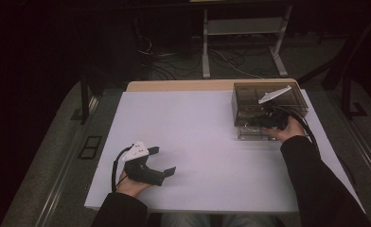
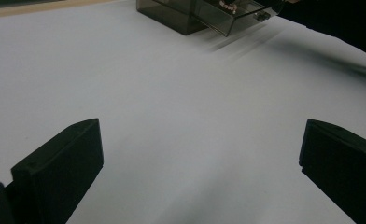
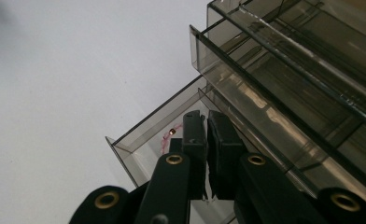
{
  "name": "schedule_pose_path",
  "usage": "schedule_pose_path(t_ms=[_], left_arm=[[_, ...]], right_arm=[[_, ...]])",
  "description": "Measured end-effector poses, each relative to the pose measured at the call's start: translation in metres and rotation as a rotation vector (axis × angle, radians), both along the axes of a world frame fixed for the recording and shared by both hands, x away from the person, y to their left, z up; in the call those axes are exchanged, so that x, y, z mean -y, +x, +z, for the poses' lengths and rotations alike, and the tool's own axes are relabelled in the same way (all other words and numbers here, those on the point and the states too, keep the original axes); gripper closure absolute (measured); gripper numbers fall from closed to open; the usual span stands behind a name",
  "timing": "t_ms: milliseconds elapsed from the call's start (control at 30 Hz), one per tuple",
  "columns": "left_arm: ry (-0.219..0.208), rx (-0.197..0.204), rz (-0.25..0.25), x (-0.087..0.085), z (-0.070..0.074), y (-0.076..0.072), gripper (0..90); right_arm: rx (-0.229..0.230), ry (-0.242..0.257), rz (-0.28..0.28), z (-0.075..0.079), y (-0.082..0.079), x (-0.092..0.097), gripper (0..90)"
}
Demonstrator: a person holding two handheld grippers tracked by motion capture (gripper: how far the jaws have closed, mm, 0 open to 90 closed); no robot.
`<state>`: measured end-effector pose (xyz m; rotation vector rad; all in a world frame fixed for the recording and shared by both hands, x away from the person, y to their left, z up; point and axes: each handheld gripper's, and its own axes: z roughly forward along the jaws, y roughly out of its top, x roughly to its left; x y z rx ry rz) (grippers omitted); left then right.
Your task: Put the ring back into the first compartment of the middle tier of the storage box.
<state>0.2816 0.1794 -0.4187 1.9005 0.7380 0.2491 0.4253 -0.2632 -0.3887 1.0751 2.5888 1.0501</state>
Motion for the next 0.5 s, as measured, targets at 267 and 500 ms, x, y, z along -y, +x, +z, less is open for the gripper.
schedule_pose_path(t_ms=[267, 500], left_arm=[[0.004, -0.001, -0.003, 0.0005, 0.0, -0.0001, 0.0], [0.003, -0.002, -0.004, 0.0006, -0.0002, -0.0001, 0.0]], right_arm=[[-0.013, -0.013, 0.008, -0.0064, 0.0004, -0.0042, 85.2], [-0.025, -0.035, 0.021, -0.0108, 0.001, -0.0087, 85.2]])
